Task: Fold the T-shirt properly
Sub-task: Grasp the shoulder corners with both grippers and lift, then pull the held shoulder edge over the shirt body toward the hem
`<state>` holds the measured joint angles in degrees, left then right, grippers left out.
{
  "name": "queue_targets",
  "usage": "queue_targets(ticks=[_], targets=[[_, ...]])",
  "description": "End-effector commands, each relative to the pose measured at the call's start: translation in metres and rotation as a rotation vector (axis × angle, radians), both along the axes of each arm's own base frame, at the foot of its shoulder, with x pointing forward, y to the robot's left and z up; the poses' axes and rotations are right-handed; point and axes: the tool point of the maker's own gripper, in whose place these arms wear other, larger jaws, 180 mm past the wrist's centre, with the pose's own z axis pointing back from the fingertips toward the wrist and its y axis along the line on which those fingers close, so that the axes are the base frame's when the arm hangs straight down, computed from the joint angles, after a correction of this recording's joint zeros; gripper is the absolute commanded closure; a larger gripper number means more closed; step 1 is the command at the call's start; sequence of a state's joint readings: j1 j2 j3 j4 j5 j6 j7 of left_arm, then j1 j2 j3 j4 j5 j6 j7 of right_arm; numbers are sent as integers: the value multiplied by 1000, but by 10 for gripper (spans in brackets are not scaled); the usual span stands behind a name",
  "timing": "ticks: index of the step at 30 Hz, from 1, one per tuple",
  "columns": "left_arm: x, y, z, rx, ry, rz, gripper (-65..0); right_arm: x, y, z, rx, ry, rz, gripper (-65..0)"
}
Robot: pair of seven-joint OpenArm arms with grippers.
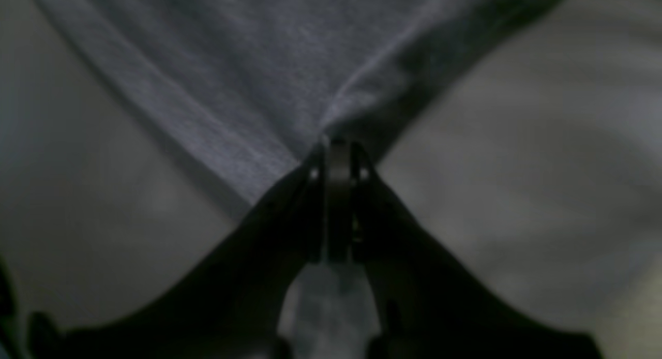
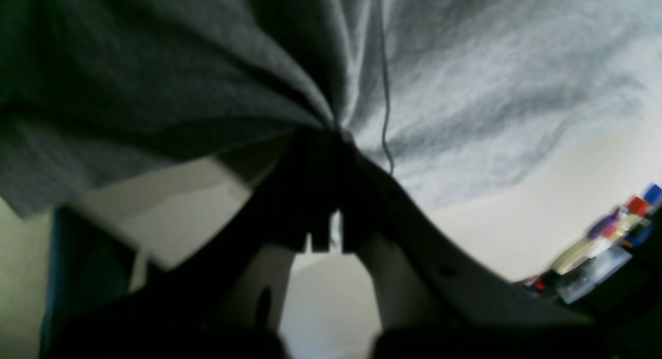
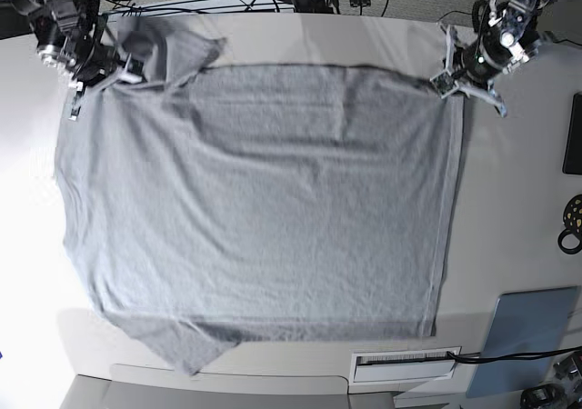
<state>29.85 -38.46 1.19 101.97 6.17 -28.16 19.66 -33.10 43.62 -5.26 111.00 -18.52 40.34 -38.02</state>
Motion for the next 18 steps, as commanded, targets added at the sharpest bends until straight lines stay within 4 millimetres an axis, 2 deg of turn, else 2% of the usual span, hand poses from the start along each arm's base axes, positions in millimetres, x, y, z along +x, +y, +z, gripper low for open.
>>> queue_targets(ticks=[1,6,13,18], targets=[[-15,5,-2,13,56,-7,0,3,-7,8,-33,-16,6,0],[-32,9,12,-38,81,22,0,-19,-12,9,-56,22,-4,0],[-44,30,26,-46,85,92,0,-40,-13,19,-72,38,-18,0],[-56,36,31,-49,107,92,0,-55,-5,19,-43,76,-27,0]])
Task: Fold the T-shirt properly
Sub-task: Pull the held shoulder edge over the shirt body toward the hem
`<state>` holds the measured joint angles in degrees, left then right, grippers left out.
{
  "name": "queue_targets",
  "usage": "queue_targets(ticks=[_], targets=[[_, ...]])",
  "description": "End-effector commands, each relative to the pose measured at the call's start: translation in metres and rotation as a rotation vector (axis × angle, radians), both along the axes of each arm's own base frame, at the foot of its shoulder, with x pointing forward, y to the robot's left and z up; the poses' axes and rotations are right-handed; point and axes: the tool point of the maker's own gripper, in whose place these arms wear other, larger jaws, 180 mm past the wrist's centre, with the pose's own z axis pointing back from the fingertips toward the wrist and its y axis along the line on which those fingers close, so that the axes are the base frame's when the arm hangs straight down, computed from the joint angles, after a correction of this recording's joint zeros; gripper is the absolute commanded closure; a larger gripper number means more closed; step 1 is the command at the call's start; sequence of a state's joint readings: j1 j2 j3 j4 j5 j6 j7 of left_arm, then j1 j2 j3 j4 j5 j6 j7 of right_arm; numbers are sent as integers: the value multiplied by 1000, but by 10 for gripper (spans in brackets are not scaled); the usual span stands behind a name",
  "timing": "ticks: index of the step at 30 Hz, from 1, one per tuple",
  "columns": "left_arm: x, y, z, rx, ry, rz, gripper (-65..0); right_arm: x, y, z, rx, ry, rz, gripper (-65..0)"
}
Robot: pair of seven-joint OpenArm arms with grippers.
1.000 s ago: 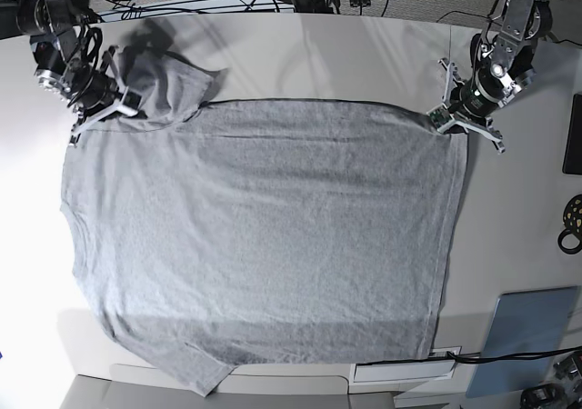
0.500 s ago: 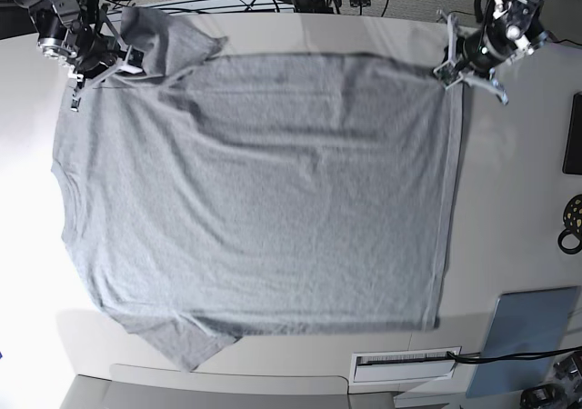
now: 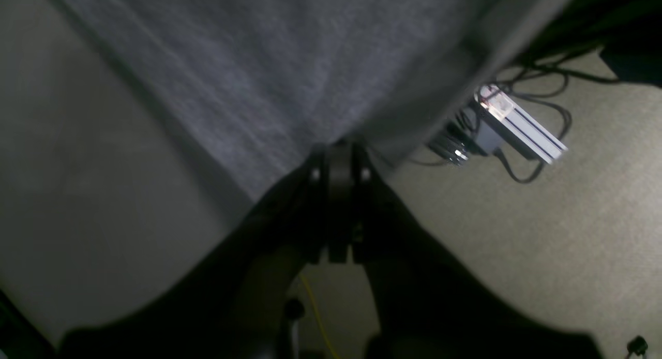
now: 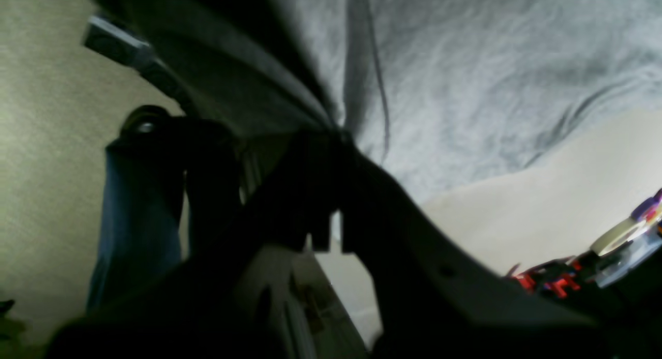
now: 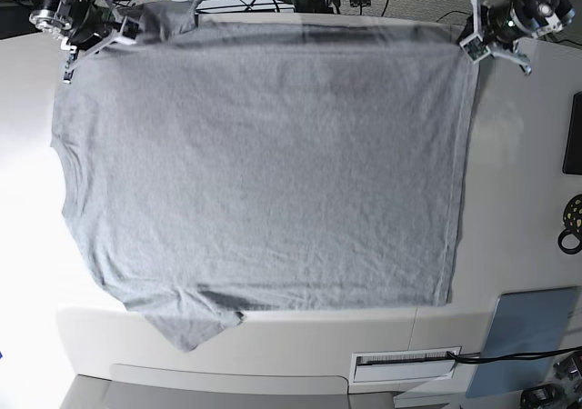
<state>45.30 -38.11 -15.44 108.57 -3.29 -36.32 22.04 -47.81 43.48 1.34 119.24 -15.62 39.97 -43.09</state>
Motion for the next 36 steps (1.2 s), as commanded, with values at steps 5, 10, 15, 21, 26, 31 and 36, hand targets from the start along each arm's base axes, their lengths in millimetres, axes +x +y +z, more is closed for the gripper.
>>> queue_targets(ticks=[5,10,15,21,26,31,36], targets=[[14,12,15,14,-57,18,0,20,-4,13,-11,-91,-32,0],[39,19,28,5,-156,85,0,59,-16,34,-24,-246,-88,0],[67,23,39,1,-242,129,0,93,-10,50,20,-349,-69,0],[88,14,34,-29,-261,112,0,118,-15,48,76,-400,-72,0],[105,3,29,-52,-271,100,0,137,-25,50,95,-439,-98,0],[123,3,25,-53,-292,117,0,153,-29,50,122,-464,-101,0],[137,11,26,-48,-310,137,0,167,-19,38,140,-451,-79,0]])
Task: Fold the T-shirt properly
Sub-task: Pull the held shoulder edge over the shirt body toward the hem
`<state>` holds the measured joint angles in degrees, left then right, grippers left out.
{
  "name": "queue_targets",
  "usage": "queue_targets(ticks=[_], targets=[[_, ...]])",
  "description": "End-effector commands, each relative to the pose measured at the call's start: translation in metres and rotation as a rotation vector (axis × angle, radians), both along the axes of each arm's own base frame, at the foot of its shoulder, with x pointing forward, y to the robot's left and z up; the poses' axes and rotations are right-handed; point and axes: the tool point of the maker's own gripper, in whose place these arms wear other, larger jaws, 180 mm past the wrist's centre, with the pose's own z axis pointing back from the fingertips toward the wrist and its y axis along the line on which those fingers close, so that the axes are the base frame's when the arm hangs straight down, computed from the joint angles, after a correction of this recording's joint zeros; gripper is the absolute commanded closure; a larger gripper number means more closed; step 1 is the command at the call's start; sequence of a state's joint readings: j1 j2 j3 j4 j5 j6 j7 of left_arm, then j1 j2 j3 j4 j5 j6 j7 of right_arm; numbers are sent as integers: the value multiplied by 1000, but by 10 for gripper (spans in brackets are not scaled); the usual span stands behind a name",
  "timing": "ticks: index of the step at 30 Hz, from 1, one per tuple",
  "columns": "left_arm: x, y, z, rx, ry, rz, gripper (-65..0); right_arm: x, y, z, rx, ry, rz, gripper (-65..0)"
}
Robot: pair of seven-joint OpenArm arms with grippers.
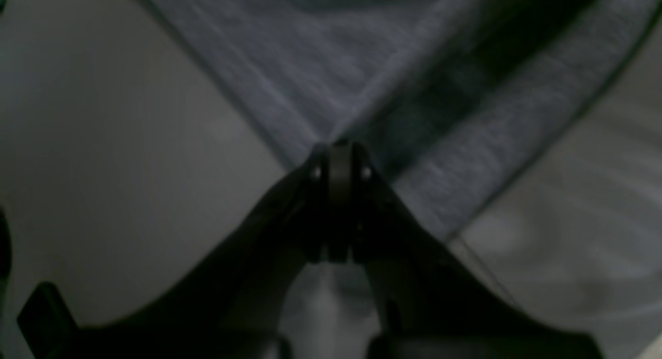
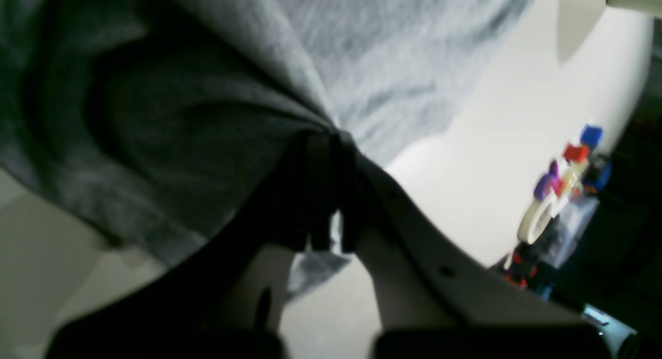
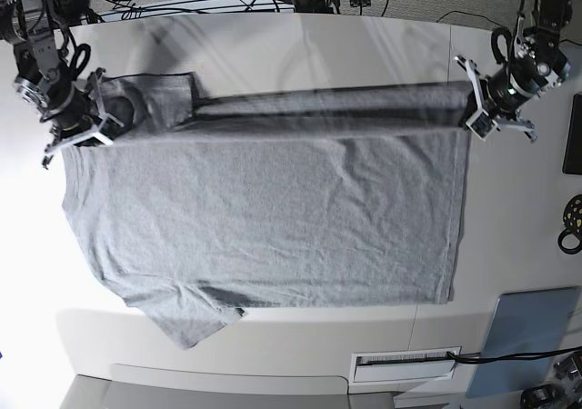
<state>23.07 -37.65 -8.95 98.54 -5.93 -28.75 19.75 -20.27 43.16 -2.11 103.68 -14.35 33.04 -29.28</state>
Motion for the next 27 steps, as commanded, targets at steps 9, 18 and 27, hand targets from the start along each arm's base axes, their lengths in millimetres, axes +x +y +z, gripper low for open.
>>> queue_targets(ticks=[9,18,27], targets=[[14,5,14,11,-49,-2,0,38,5,11,-67,-56,39,0],[14,5,14,11,-49,-2,0,50,6,21,-59,-93,42,0],[18,5,17,9,-61,-2,0,50,7,21,-60,-92,43,0]])
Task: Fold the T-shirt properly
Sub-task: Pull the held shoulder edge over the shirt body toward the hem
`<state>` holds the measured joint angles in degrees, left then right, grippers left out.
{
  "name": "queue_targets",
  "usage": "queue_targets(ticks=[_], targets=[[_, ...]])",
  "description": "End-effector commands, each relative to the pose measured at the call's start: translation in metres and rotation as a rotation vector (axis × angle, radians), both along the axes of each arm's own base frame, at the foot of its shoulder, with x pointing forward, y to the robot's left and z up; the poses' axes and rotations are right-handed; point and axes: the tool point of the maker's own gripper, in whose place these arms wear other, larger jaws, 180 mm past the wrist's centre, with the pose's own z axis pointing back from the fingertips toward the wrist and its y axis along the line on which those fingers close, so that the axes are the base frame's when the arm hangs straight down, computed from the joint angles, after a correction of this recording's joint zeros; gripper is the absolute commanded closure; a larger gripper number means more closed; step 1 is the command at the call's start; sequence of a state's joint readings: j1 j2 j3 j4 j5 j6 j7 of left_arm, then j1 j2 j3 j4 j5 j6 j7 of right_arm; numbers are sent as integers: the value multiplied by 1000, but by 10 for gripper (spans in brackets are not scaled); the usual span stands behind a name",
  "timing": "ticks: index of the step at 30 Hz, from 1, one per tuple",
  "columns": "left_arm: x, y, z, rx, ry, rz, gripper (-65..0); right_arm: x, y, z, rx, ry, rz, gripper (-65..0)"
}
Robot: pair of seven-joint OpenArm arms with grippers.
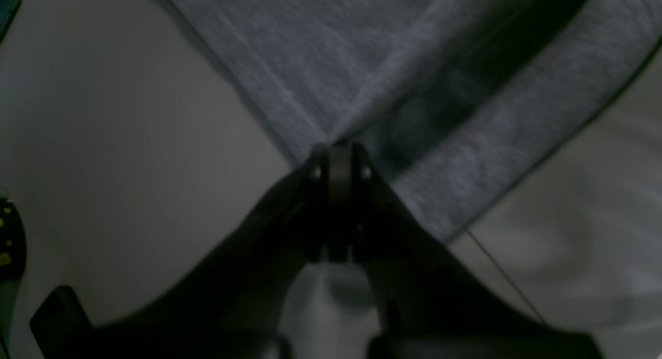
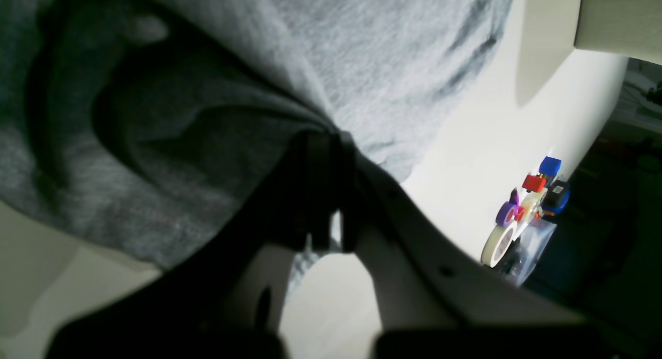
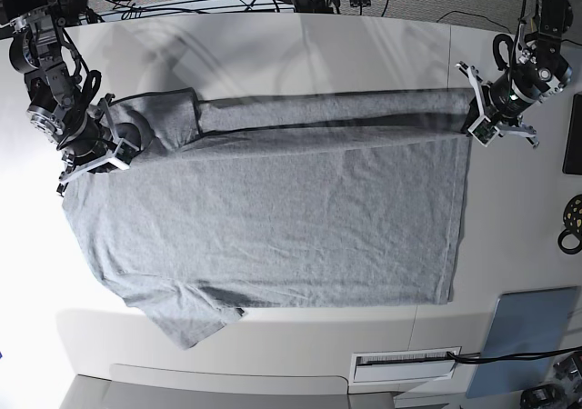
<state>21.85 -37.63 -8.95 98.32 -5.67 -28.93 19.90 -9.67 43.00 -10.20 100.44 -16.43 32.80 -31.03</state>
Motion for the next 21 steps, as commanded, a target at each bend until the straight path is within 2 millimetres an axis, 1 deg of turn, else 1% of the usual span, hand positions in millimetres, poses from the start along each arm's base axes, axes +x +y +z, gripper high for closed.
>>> queue_targets(ticks=[1,5,10,21], targets=[[13,4,15,4,-54,-1,0,10,-6,15,-20,-47,1,0],[24,4,23,7,-81,0,0,9,-10,15,-32,-42,-11,0],[31,4,28,6,-101,0,0,9,-11,15,-37,-40,-17,0],[32,3,29,-1,-109,-4,0,8,-11,14,-25,-33,-27,0]])
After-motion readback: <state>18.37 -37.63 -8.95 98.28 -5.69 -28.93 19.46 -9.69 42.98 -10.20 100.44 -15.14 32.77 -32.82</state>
